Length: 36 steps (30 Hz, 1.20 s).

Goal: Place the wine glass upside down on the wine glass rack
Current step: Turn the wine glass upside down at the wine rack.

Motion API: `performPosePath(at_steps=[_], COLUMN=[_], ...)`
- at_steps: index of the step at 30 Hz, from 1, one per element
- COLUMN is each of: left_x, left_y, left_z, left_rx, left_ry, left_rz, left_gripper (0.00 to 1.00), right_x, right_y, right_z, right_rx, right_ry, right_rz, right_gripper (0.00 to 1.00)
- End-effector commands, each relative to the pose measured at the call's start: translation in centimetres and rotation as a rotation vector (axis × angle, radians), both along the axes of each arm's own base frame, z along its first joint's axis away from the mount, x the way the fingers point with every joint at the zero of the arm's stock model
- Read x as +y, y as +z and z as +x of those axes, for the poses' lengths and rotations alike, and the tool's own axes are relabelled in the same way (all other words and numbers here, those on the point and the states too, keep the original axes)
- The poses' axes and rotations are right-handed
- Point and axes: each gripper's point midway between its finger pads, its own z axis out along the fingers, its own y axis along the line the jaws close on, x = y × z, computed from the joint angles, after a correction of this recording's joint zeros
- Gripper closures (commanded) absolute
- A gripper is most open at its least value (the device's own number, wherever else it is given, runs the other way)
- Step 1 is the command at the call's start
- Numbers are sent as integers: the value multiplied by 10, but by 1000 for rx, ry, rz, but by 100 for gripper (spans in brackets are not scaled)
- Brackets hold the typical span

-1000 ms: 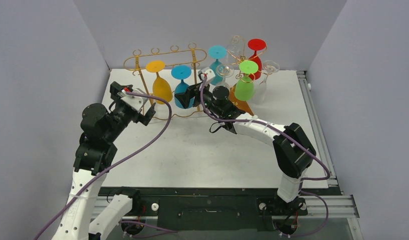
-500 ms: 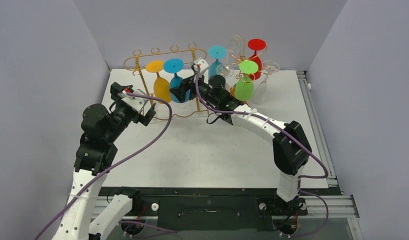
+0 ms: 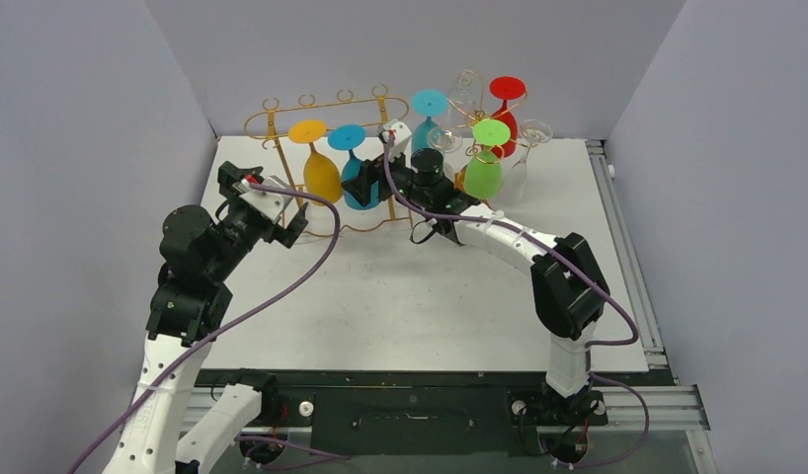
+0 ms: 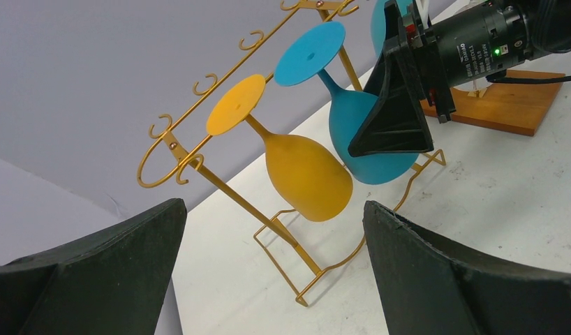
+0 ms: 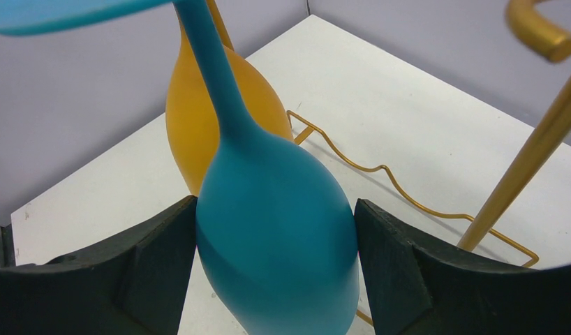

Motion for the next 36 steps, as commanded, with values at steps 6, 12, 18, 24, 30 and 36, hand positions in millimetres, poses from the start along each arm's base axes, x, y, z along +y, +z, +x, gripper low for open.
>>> performPosePath(at_steps=[6,12,18,24,30,36], left_x=[-2,-2,-3,-4,-6,-9], left_y=[12,9,10,12,13,19], left_z=[0,0,-1,-2,-5,-4], left_rx=[-56,-49,-51,-48,-44,-45], left_ry=[-16,-20,-23,-32,-47,-59], left_rz=[-3,2,1,3,-2,-18], left_gripper=[4,4,4,4,4,4], right_x=[2,3,5,8,6,3], right_y=[42,50,47,37,30,22], right_z=[7,9,15,21,25,29], right_rx=[-75,-86,-70,-44,-23,-9], right_ry=[14,20,21,21,5,-24], right_rz=[78,90,95,86,94,91], right_gripper=[48,48,48,48,48,33])
